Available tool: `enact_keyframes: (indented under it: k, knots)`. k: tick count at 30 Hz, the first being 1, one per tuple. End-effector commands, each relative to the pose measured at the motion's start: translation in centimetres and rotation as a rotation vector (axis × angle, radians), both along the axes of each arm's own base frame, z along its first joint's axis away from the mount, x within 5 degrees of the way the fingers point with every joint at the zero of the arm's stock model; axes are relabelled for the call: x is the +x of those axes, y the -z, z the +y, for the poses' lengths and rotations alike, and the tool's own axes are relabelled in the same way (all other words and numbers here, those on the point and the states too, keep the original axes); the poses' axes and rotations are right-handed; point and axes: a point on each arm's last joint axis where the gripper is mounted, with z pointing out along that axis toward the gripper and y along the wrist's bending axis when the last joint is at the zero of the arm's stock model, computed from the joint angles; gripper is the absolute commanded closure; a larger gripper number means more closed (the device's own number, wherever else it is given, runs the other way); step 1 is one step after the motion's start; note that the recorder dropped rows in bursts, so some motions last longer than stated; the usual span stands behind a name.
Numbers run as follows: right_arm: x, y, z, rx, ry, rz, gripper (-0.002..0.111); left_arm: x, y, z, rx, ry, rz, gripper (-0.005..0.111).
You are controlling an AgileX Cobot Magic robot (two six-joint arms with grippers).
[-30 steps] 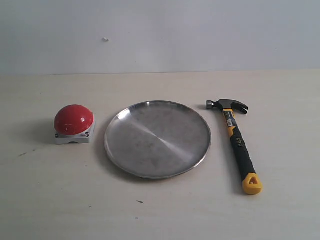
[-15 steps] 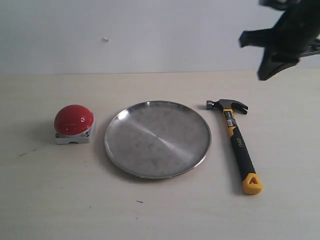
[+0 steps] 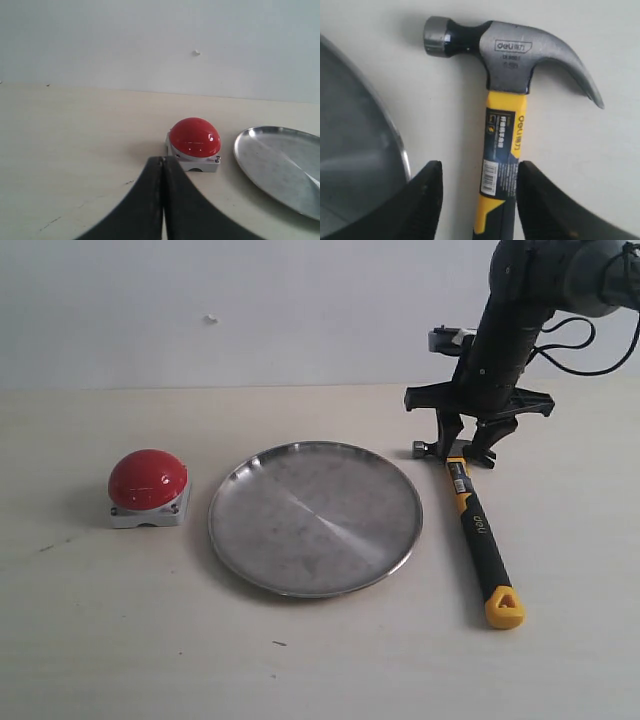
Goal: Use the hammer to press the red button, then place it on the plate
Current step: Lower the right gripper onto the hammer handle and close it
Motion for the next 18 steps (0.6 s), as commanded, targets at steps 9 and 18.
enact_keyframes:
  k: [9, 18]
  knots:
    - [0.6, 2.2, -0.7, -0.101, 0.039, 0.023, 0.06, 0.0, -0.1, 0.0, -0.004, 0.003, -0.008, 0.107]
    - [0.6, 3.7, -0.5, -0.086, 0.043, 0.059, 0.06, 0.0, -0.1, 0.0, -0.004, 0.003, -0.008, 0.107]
